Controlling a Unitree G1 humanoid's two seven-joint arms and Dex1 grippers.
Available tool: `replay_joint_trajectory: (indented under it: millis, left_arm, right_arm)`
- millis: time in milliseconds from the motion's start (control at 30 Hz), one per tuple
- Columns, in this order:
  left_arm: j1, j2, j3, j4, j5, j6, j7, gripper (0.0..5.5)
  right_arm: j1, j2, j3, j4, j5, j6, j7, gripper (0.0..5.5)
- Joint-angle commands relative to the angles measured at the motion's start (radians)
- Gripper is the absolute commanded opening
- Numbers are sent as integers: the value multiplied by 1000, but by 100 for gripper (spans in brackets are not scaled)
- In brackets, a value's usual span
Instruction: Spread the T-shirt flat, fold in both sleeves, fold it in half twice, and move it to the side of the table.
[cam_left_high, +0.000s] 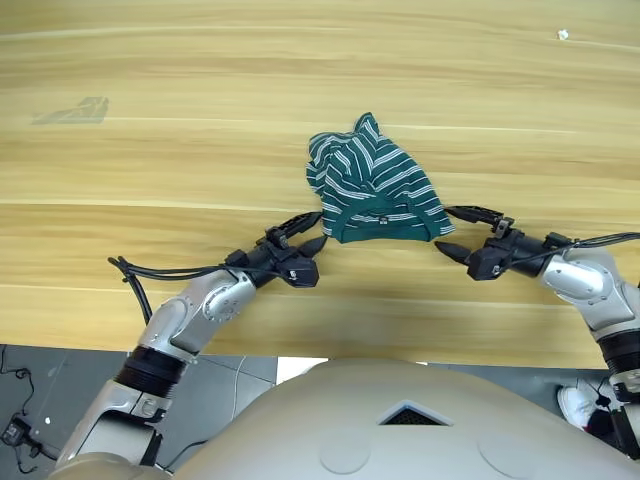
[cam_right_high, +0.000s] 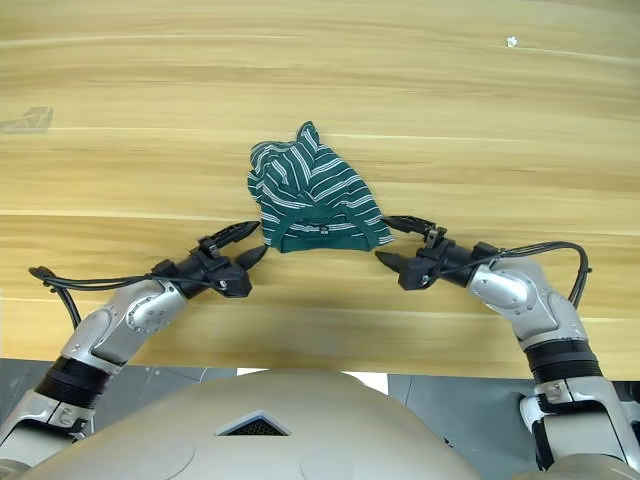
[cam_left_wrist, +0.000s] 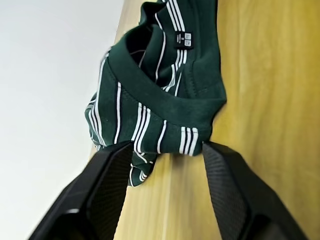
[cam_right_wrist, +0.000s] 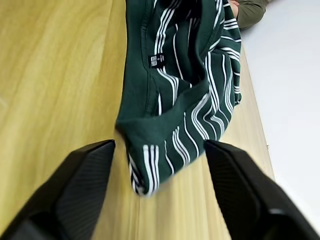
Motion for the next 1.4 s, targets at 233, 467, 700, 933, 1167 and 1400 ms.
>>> replay_joint_trajectory:
  millis: [233,467,700,933,1167,1400]
  left_arm:
    - [7,8,-69,104,87,36,-18,258]
    - [0,10,-74,105,96,37,-6,258]
    - [3,-2,-106,103,101,24,-12,258]
    - [59,-55,-142,74,-16,-12,-34,258]
    - [76,-96,-150,70,-98,-18,-48,258]
    - [59,-168,-42,79,-42,-2,162,258]
  right_arm:
    - [-36,14,26,41,-42,8,-39,115]
    - [-51,15,36,40,-26,14,-32,1]
    - [-54,-57,-14,-215,167,127,112,1]
    - [-159,-55,-30,-352,193,213,181,1]
    - [-204,-29,-6,-389,188,235,208,1]
    - [-188,-28,-9,-410,196,244,216,1]
